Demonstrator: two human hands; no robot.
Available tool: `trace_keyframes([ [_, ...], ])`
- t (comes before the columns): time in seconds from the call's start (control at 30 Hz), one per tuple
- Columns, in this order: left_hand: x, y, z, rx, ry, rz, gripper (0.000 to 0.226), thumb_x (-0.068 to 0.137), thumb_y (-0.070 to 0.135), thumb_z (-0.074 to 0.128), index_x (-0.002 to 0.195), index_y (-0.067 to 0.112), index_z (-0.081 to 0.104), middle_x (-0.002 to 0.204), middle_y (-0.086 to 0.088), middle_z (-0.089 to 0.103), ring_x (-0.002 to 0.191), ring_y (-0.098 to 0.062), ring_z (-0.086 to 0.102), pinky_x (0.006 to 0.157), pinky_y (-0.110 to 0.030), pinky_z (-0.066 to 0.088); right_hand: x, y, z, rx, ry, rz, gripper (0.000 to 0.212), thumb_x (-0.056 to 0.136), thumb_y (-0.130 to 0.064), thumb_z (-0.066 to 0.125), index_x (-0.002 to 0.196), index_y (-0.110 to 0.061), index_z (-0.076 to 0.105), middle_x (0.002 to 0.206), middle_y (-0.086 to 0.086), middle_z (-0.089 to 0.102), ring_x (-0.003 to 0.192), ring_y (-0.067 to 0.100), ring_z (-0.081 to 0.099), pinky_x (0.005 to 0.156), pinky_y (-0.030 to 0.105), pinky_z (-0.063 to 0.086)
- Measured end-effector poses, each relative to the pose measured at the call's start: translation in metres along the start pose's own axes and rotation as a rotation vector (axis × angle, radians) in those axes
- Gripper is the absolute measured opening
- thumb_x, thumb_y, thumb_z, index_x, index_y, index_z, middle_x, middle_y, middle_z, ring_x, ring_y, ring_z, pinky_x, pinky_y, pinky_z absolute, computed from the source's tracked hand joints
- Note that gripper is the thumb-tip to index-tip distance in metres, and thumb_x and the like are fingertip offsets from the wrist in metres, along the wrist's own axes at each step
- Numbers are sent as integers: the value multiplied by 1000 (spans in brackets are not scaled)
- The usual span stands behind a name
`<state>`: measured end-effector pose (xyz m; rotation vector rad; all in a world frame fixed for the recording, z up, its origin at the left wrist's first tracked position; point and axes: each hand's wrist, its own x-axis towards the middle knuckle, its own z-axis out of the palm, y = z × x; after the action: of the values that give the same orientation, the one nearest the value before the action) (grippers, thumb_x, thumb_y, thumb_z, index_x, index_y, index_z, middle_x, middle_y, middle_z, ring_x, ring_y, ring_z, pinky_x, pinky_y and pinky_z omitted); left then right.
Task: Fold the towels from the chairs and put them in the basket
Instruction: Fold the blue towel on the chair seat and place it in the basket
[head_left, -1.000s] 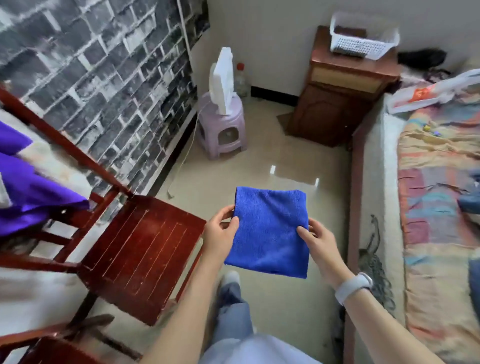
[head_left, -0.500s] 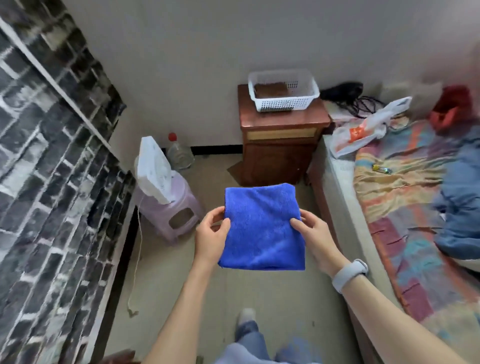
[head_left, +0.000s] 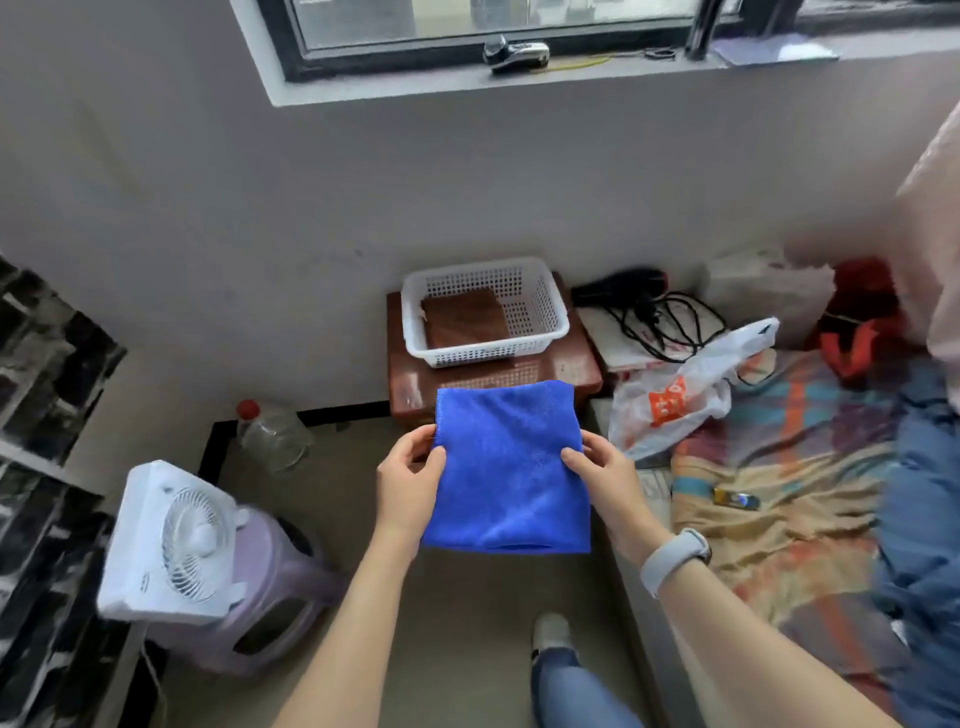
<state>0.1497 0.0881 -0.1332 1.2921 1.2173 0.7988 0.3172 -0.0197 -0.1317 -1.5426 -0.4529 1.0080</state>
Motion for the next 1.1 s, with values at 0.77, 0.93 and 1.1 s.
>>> trace_keyframes([
  [0.77,370,10,95,122,165,-226,25,93,10,45,113,22,54,106,6,56,89,-6,54,73,-20,42,392,-62,78,-228,-51,91,29,94,-11,46,95,-39,55,103,-8,63,94,7,61,73,22,52],
  [0.93,391,-18,105,333,163,-227,32,95,10,41,126,15,49,121,-2,58,101,-12,53,84,-26,45,434,-22,86,-251,-74,204,26,95,-10,45,108,-30,53,105,-9,62,93,7,60,76,21,50],
  [1.1,384,-38,118,746,123,-30,42,91,-1,43,132,7,45,142,-10,41,132,-25,35,107,-35,32,452,1,82,-454,-226,245,48,93,-4,42,140,-14,34,140,5,44,129,22,42,110,41,33],
])
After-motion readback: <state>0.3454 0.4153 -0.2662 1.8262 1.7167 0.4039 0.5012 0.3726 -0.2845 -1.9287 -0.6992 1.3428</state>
